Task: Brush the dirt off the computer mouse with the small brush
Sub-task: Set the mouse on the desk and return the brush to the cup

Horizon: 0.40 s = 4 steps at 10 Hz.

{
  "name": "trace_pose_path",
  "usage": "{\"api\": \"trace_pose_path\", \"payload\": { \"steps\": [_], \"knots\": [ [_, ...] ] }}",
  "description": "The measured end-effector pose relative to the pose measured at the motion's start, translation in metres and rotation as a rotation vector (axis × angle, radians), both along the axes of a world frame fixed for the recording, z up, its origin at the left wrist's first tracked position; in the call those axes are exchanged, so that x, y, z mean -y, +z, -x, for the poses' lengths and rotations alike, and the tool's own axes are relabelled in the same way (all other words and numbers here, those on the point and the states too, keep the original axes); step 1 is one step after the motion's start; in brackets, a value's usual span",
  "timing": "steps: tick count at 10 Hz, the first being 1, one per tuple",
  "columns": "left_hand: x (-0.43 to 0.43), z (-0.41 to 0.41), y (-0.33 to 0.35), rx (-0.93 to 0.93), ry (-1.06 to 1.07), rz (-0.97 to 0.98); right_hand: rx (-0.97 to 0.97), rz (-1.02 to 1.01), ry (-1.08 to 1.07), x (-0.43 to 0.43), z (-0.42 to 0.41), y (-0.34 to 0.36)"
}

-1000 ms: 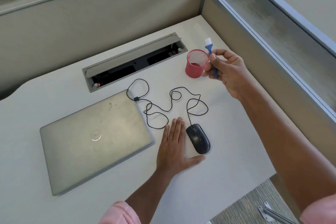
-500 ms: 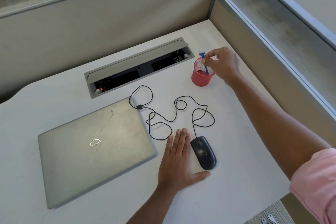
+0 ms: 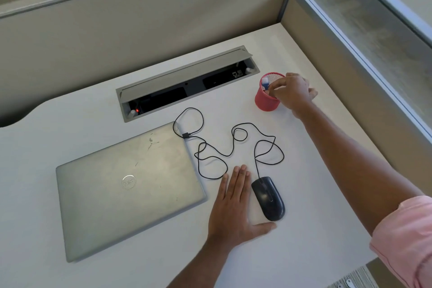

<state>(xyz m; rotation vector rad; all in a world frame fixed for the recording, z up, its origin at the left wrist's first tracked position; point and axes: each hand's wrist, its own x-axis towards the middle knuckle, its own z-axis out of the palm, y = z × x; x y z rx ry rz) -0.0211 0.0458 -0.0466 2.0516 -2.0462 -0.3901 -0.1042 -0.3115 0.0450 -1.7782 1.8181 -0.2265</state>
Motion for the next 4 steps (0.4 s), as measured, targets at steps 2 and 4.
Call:
{"api": "trace_pose_path", "payload": {
  "steps": [2, 4],
  "knots": [
    [-0.0003, 0.0008, -0.0045, -0.013, -0.001, 0.0, -0.038, -0.031, 0.006, 0.0053, -0.0051, 0.0012],
    [0.001, 0.0011, -0.0023, -0.061, -0.006, -0.021, 0.001, 0.005, -0.036, 0.0038, -0.0061, 0.0071]
  ]
}}
